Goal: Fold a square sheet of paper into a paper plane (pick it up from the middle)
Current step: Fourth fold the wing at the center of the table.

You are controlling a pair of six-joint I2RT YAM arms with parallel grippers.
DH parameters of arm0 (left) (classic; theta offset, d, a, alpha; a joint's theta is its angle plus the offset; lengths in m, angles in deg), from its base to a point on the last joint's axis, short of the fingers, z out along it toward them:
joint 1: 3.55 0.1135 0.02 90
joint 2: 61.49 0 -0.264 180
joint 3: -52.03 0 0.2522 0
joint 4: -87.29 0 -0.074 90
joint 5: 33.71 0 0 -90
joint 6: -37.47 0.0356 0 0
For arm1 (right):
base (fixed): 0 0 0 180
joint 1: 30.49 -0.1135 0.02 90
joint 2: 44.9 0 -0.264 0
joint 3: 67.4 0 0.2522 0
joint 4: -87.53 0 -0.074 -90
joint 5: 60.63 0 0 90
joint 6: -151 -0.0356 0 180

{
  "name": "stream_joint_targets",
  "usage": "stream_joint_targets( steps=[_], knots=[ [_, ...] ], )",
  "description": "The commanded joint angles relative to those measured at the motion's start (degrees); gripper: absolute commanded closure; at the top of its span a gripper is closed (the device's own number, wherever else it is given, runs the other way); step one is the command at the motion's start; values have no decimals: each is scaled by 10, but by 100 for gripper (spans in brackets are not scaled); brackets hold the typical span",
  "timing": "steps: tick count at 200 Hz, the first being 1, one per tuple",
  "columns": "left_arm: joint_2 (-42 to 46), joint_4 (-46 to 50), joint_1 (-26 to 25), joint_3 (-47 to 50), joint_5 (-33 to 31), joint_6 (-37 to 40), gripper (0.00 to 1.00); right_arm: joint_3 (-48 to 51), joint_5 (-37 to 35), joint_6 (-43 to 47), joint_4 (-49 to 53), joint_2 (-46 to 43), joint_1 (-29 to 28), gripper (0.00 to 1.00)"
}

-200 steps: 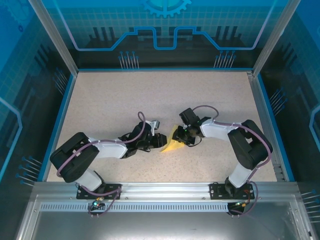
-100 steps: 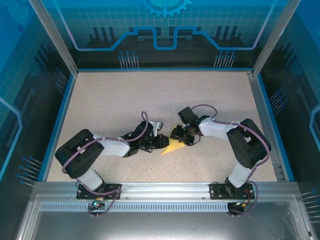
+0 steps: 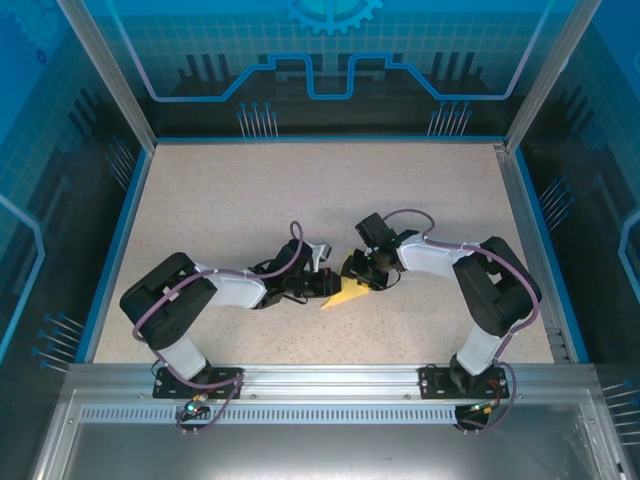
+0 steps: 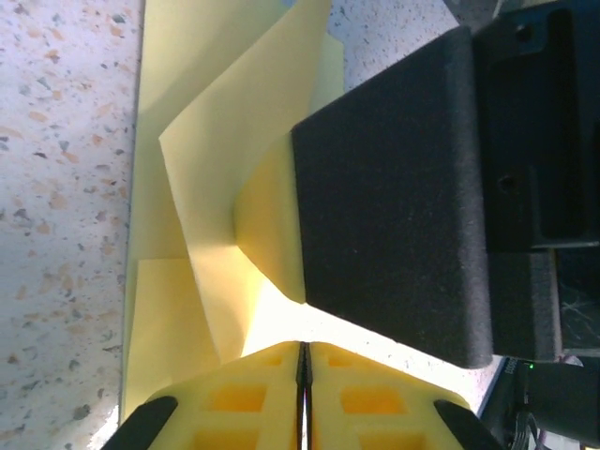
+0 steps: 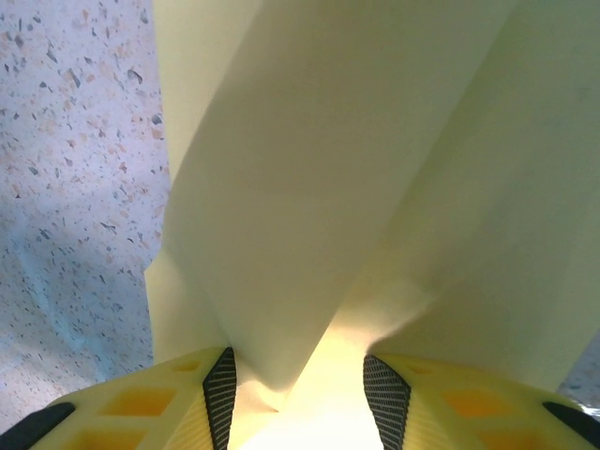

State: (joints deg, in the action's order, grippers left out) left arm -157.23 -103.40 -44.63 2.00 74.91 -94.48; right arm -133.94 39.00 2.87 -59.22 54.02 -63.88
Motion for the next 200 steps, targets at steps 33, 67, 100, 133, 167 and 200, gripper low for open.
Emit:
stream_joint_targets(
  steps=[33, 67, 100, 133, 167, 200],
  knots=[
    [-21, 55, 1, -24, -36, 19, 92, 31, -63, -10, 75, 37, 3, 54],
    [-22, 75, 0, -30, -59, 21, 94, 34, -64, -12, 77, 38, 4, 54],
    [-26, 85, 1, -35, -71, 21, 96, 35, -69, -14, 81, 40, 4, 54],
    [-28, 86, 1, -35, -69, 19, 96, 32, -70, -17, 88, 44, 5, 55],
    [-28, 91, 1, -36, -67, 20, 97, 28, -67, -16, 91, 49, 5, 59],
    [-30, 93, 1, -37, -66, 21, 97, 28, -63, -13, 94, 53, 6, 59]
  ],
)
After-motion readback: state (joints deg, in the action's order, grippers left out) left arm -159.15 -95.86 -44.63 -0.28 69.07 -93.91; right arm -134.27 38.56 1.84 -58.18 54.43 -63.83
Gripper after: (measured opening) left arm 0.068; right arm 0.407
